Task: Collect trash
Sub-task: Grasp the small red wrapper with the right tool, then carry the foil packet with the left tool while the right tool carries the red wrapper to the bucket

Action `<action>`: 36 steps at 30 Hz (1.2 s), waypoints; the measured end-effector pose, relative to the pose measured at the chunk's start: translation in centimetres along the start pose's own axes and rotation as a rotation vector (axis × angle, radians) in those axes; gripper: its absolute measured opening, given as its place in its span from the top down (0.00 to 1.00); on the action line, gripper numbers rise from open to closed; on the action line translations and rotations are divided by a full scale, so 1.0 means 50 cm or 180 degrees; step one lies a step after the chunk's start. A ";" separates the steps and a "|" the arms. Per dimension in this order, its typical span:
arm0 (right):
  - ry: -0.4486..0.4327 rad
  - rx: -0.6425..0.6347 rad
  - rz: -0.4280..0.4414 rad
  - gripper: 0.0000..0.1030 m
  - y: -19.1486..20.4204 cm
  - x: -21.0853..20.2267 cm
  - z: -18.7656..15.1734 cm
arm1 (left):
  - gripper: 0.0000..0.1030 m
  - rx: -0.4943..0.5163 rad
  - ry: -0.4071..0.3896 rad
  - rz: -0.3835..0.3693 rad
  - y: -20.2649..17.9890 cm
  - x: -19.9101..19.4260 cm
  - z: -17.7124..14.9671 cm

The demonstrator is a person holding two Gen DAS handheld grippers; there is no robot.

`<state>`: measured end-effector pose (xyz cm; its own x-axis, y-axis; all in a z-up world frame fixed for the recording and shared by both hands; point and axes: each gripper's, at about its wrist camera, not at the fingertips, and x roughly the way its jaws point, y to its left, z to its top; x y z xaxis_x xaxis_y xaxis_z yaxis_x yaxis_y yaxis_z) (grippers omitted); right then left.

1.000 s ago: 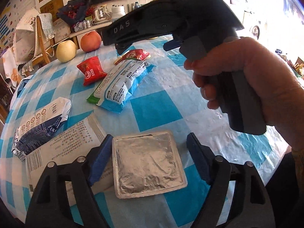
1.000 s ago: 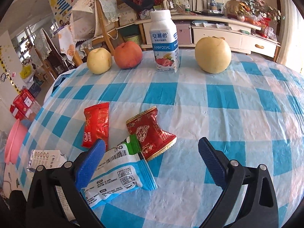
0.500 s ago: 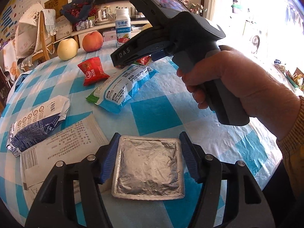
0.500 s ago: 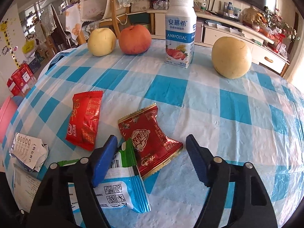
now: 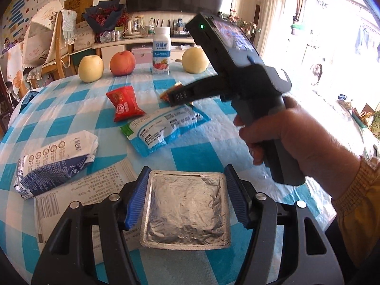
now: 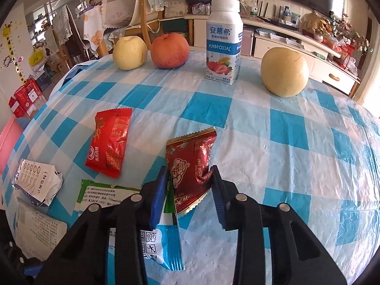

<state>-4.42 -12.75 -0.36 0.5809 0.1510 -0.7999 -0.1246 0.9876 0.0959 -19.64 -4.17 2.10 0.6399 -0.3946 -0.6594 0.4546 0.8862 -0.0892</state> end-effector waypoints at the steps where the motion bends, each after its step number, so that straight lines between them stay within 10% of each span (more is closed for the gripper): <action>1: -0.0007 0.0008 -0.0013 0.66 -0.001 -0.003 -0.002 | 0.38 -0.0007 -0.0021 -0.0004 0.002 -0.003 0.002; 18: -0.0404 0.0632 -0.0065 0.75 -0.055 -0.080 -0.036 | 0.38 -0.0327 -0.0450 -0.0096 0.101 -0.075 0.033; 36: -0.1078 0.1915 0.1130 0.75 -0.100 -0.207 -0.080 | 0.38 -0.0775 -0.0644 0.0044 0.250 -0.104 0.043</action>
<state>-13.02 -19.44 5.08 0.8140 0.3725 -0.4457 0.0527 0.7167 0.6953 -15.94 8.47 6.04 0.7664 -0.4007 -0.5021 0.2989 0.9143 -0.2734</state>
